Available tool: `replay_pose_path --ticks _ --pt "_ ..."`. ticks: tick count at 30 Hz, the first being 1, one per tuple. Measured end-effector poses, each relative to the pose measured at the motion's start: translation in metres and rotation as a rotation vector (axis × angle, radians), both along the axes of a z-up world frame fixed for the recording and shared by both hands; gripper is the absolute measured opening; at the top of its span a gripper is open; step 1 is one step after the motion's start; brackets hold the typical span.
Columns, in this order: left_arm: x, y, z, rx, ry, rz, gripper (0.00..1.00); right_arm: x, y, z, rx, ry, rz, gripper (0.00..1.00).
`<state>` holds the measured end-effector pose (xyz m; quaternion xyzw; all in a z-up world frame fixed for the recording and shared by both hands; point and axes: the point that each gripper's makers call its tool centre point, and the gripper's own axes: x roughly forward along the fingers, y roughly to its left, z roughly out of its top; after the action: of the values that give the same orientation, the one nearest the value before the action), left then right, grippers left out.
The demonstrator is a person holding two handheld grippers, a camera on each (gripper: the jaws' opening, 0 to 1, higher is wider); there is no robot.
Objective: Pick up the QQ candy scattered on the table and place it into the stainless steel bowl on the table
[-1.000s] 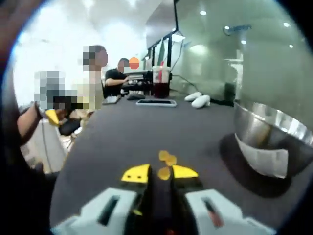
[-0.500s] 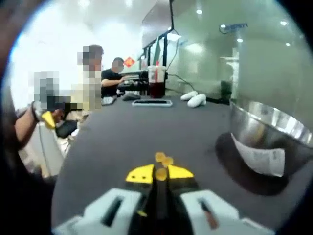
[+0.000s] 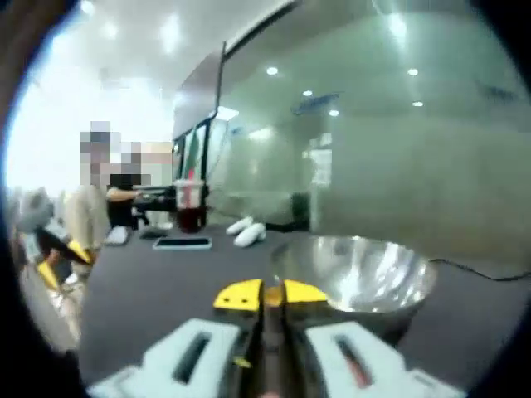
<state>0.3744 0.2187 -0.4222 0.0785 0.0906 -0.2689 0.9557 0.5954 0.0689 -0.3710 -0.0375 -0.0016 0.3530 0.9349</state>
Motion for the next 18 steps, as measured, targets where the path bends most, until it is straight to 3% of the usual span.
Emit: replay_pose_path --ticks 3,5,11,18 --pt "0.001 0.002 -0.001 -0.003 0.003 0.005 0.47 -0.006 0.004 0.023 0.117 -0.002 0.058 0.10" --pt "0.001 0.002 -0.002 -0.004 0.005 0.007 0.47 0.002 -0.005 0.030 0.057 -0.058 0.008 0.10" --pt "0.000 0.003 0.000 -0.003 0.002 0.007 0.47 0.034 -0.018 0.037 0.090 -0.019 -0.051 0.10" --pt "0.000 0.004 -0.003 -0.002 0.007 0.009 0.47 0.044 -0.022 0.029 0.068 -0.006 -0.087 0.10"
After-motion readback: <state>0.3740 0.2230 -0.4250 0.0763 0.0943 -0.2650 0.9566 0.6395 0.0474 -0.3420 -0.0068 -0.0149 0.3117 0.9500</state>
